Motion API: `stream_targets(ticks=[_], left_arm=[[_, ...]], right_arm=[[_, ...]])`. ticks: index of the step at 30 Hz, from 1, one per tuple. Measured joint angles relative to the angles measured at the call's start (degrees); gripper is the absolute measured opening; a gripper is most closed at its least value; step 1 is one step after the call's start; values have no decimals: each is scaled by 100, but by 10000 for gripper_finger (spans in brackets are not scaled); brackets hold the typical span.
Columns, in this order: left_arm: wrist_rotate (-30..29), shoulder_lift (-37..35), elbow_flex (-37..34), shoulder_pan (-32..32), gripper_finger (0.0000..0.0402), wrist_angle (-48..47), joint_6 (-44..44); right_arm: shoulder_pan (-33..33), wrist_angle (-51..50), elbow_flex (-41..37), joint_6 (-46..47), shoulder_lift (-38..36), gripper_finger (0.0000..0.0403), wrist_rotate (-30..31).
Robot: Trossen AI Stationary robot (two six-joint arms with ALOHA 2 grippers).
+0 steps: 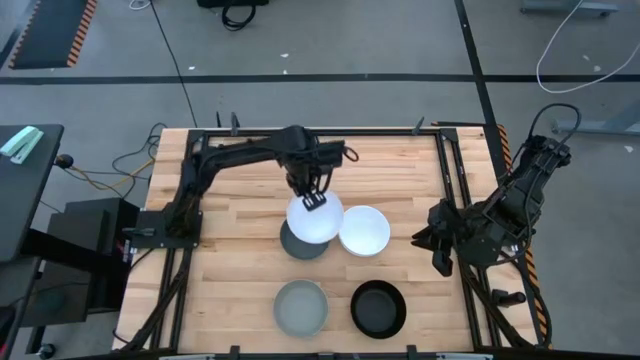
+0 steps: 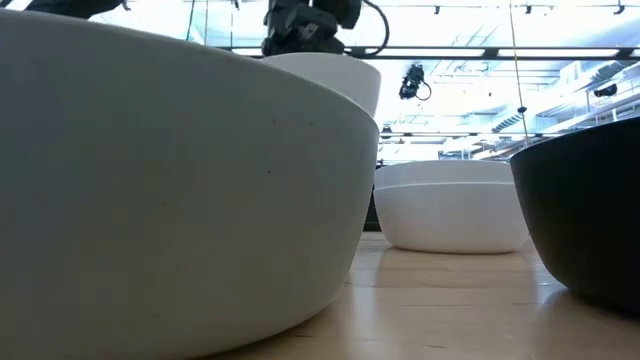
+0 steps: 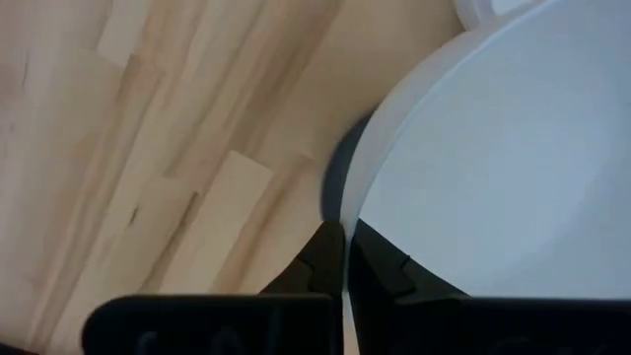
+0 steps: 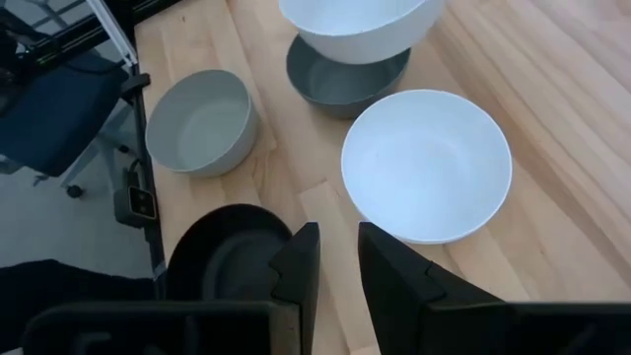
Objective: Nest bowls inside each other
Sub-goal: Stack the left white bowl on the dark gray bowl
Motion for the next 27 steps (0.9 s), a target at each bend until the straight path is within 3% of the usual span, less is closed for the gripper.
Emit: stream_targets(ticks=[9,19,27], left_arm=[[-18,1,0,-461,9,0,-381],[-35,-1,-2,-569,9,1,-675],[-56,1,-2,-747,10,-1,-472]], right_arm=[[0,0,0,22,0,81,50],[4,0,0,41,0,81,87],[358,2,0,238,0,81,359]])
